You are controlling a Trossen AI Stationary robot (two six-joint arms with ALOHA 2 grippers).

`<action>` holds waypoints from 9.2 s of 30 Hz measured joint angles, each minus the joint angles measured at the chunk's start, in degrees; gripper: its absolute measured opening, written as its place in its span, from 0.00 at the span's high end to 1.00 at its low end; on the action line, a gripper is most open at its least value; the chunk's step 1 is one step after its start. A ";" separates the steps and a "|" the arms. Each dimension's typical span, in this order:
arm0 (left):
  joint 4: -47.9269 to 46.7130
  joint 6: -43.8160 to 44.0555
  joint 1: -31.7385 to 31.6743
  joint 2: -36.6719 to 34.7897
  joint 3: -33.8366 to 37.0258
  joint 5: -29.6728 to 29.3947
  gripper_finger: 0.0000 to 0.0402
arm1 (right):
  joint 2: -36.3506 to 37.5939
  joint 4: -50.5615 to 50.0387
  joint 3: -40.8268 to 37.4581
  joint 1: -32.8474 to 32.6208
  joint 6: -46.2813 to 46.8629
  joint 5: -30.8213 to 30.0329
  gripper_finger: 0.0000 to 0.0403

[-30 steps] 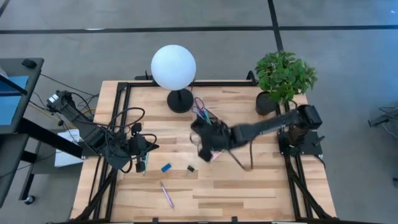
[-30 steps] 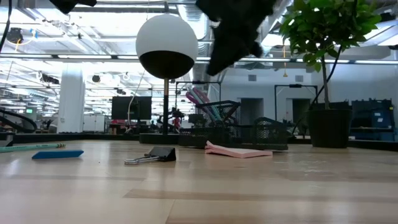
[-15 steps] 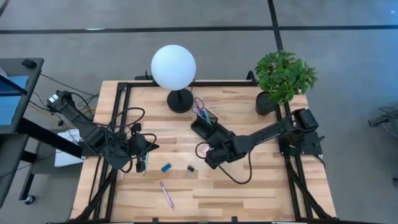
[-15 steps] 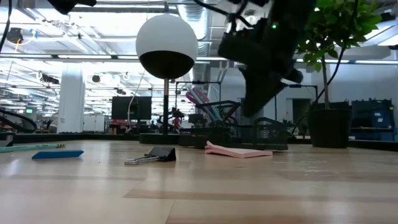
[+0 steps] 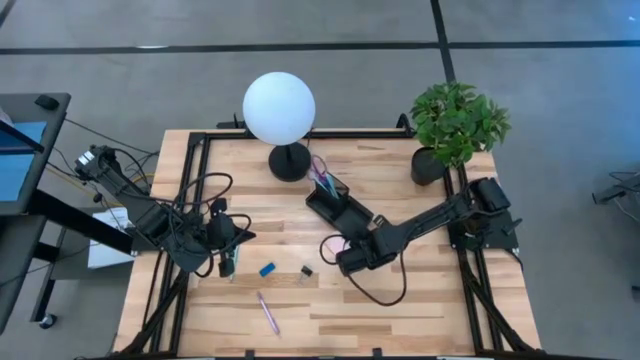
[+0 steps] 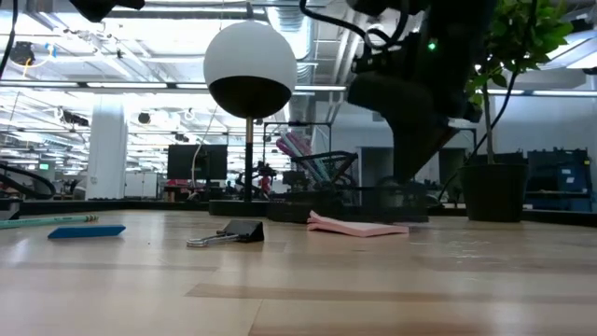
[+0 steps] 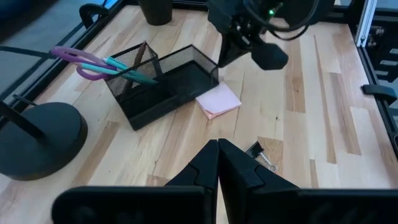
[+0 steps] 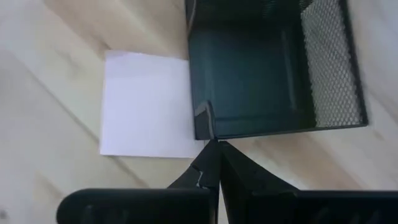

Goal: Pick and place office supplies into organizer
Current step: Adjust the desk organizer, then adjust the pink sticky note, then put the blue pencil into the desk organizer

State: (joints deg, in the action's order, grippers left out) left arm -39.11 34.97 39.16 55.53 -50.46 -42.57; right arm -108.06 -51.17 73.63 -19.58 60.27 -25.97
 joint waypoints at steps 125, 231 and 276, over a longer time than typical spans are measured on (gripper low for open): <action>22.00 37.53 -10.44 -1.29 35.57 13.39 0.58 | -1.02 32.71 2.91 -18.12 -20.08 -16.05 1.00; 34.71 27.61 -10.23 28.89 22.01 17.81 0.72 | -1.04 31.95 2.89 -18.68 -17.48 -17.60 1.00; 21.38 71.60 22.50 52.33 15.49 -16.67 0.78 | -1.04 32.41 2.89 -18.20 -16.65 -17.93 1.00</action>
State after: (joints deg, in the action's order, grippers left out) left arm -17.73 106.58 61.66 107.85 -34.96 -59.24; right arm -109.10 -18.76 76.51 -37.78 43.62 -43.90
